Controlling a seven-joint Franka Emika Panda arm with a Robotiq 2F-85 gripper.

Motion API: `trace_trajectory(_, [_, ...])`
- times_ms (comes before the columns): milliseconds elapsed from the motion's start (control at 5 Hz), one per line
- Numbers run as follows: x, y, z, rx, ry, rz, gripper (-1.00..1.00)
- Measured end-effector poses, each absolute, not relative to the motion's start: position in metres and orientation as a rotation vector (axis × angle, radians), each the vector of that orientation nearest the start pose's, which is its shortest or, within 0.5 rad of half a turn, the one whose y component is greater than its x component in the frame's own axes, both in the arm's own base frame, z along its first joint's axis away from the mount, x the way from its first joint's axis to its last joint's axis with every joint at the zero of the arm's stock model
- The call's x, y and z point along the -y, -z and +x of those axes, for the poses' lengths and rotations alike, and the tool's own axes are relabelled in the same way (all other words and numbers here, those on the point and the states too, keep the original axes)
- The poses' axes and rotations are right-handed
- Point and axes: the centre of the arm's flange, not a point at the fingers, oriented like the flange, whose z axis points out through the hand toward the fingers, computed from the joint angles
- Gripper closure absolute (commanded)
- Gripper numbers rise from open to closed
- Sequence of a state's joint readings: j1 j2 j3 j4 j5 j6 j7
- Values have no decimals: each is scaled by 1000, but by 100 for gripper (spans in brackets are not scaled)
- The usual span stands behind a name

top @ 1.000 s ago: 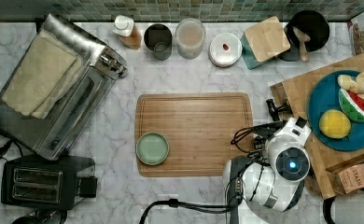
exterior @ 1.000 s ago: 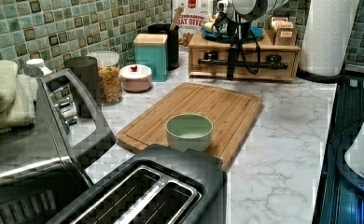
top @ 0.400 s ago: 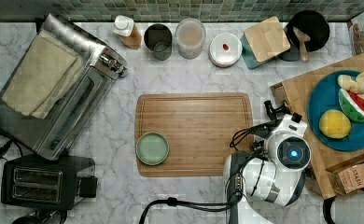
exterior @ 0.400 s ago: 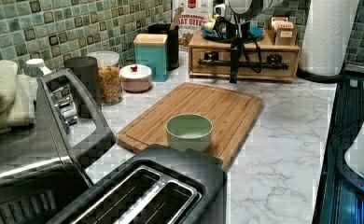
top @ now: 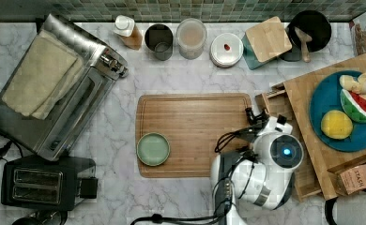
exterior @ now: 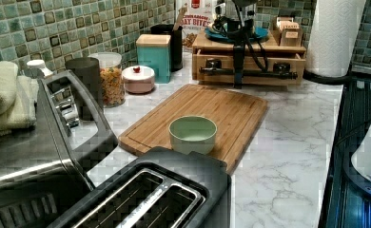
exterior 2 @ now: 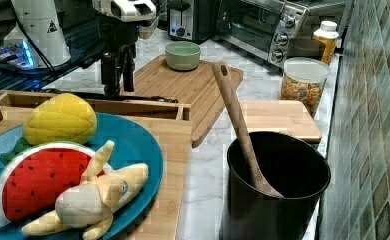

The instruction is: Open the drawer.

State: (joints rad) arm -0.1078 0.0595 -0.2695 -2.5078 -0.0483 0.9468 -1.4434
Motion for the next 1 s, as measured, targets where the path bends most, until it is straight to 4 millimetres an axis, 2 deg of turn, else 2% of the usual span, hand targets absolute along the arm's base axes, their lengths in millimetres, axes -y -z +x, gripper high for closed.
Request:
trace_trajectory(200, [143,-253,420,437,-70,-3116,-100])
trace_trajectory(400, [109,-256,412,282,-64,-3130,-100])
trace_trajectory(600, [65,-255,403,295,-106,-3122,-100])
trace_trajectory(800, [33,-256,401,363,-162,-3126,-100])
trace_trajectory(1000, [36,-260,403,299,-231,-3111,-100])
